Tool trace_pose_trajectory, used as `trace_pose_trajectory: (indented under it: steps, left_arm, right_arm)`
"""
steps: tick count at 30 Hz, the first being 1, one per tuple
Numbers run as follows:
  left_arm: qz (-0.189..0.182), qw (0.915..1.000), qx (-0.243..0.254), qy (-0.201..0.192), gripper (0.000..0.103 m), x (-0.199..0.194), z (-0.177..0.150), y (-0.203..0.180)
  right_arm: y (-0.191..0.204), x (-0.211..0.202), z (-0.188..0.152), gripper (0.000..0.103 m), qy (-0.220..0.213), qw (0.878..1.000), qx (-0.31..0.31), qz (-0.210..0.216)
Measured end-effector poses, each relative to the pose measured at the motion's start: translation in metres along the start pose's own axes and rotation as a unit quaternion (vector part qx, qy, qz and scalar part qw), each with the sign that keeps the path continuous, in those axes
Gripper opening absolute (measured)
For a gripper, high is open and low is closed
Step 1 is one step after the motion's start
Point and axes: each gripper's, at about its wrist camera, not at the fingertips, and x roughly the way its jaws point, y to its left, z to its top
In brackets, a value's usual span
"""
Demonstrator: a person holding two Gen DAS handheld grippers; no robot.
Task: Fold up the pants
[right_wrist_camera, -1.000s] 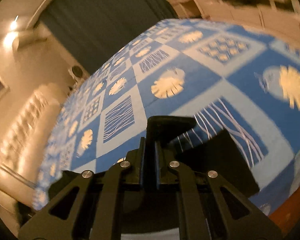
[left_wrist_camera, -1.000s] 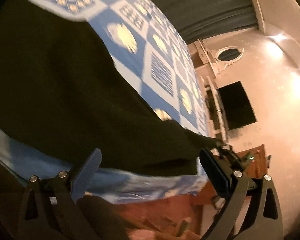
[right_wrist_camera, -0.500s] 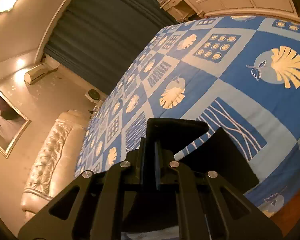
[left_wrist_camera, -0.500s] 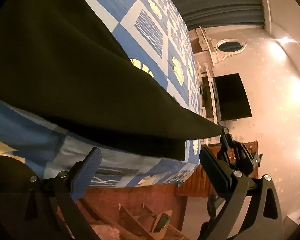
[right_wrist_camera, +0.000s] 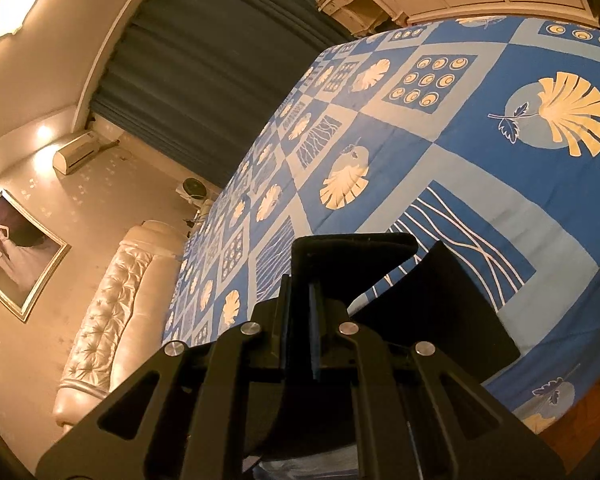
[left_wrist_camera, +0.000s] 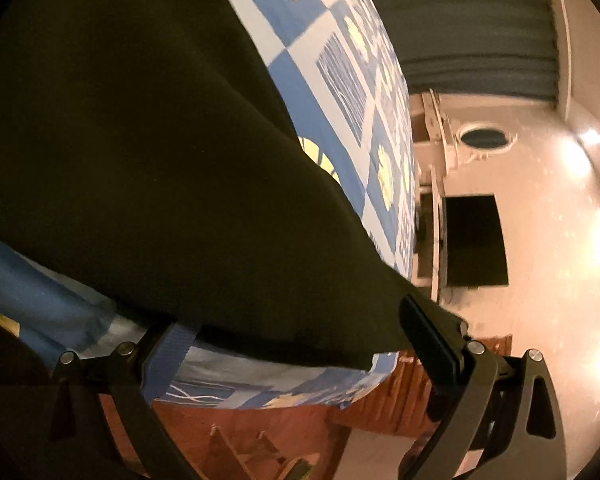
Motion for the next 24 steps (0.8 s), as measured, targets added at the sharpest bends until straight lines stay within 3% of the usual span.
trace_pose_trajectory:
  steps: [5, 11, 13, 14, 15, 17, 19, 24]
  left_arm:
    - [0.002, 0.9998, 0.015, -0.010, 0.097, -0.003, -0.006, -0.009]
    - [-0.002, 0.9995, 0.006, -0.031, 0.097, -0.001, 0.008, -0.012]
    - [-0.001, 0.9990, 0.018, -0.040, 0.087, -0.005, 0.013, -0.019]
    - [0.004, 0.9985, 0.030, -0.046, 0.062, -0.006, 0.015, -0.023]
    - [0.016, 0.9972, 0.054, -0.050, 0.050, -0.008, 0.017, -0.030]
    - [0.019, 0.9947, 0.086, -0.052, 0.048, -0.010, 0.021, -0.038]
    - [0.018, 0.9946, 0.088, -0.052, 0.046, -0.010, 0.020, -0.036]
    - [0.042, 0.9956, 0.083, -0.012, 0.045, 0.005, 0.004, -0.012]
  right_arm:
    - [0.002, -0.003, 0.002, 0.007, -0.003, 1.000, 0.000, 0.010]
    - [0.003, -0.005, 0.005, 0.007, -0.003, 1.000, 0.003, 0.014]
    - [0.001, -0.003, 0.007, 0.007, -0.005, 1.000, 0.010, 0.023]
    - [0.001, -0.003, 0.008, 0.007, -0.007, 0.999, 0.014, 0.031]
    - [0.001, -0.003, 0.009, 0.007, -0.010, 0.999, 0.016, 0.039]
    - [0.006, -0.005, 0.011, 0.007, -0.016, 0.998, 0.009, 0.055]
    - [0.009, -0.010, 0.010, 0.007, -0.015, 0.998, -0.009, 0.054]
    - [-0.022, -0.023, -0.012, 0.007, 0.010, 1.000, -0.016, -0.001]
